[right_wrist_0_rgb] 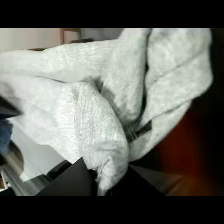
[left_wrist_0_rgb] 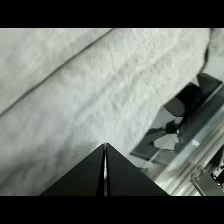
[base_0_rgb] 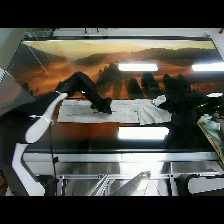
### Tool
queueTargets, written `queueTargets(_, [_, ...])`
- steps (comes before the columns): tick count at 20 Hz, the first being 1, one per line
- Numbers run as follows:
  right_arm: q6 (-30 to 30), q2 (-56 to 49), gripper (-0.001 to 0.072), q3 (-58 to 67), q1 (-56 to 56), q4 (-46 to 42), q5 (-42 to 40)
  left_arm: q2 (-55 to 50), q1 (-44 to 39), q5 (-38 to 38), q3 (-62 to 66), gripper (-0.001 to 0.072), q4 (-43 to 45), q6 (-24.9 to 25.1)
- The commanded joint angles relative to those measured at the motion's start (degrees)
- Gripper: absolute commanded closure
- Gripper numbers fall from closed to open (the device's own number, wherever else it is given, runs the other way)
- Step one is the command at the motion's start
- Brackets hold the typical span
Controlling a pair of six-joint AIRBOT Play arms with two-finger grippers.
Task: Fold the shirts.
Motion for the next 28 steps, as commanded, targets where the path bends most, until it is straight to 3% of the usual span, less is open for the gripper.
queueTargets(1, [0.7, 0.0, 0.0696, 1.8, -1.2, 0.3, 5.2, -6.9, -5.3, 0.5, 5.6, 0.0695, 0.4, -3.3])
queueTargets(11, [6.4, 1.4, 0.0697, 11.9, -14.8, 0.3, 23.3, -11.2, -7.9, 9.7, 23.6, 0.0694, -2.0, -4.3])
queueTargets(14, [7.8, 5.4, 0.0697, 12.7, -15.1, 0.8, 25.7, -6.1, -4.9, 14.3, 26.7, 0.0694, -1.2, -3.3])
queueTargets(17, [9.9, 10.2, 0.0697, 12.6, -8.3, 6.0, 25.7, 3.4, 1.6, 15.8, 20.4, 0.0693, -1.1, -1.1])
queueTargets(19, [10.8, 12.8, 0.0697, 12.6, 1.5, 9.5, 19.3, 10.5, 7.2, 16.6, 13.4, 0.0693, -1.1, 0.1])
queueTargets(22, [12.8, 12.7, 0.0697, 12.7, 22.9, 9.9, 1.4, 19.8, 15.4, 17.9, 1.0, 0.0693, -1.1, 2.8])
queueTargets(26, [11.4, 4.0, 0.0695, 12.7, 50.6, 16.2, -32.7, 29.4, 23.2, 15.0, -16.5, 0.0693, -1.3, 6.3])
queueTargets(27, [7.9, 0.8, 0.0645, 13.2, 55.1, 21.6, -38.7, 31.6, 24.2, 13.4, -20.8, 0.0693, -1.3, 7.5])
queueTargets(28, [3.4, -2.5, 0.0336, 14.2, 58.2, 26.5, -41.3, 33.6, 25.1, 12.2, -25.2, 0.0693, -1.4, 8.6])
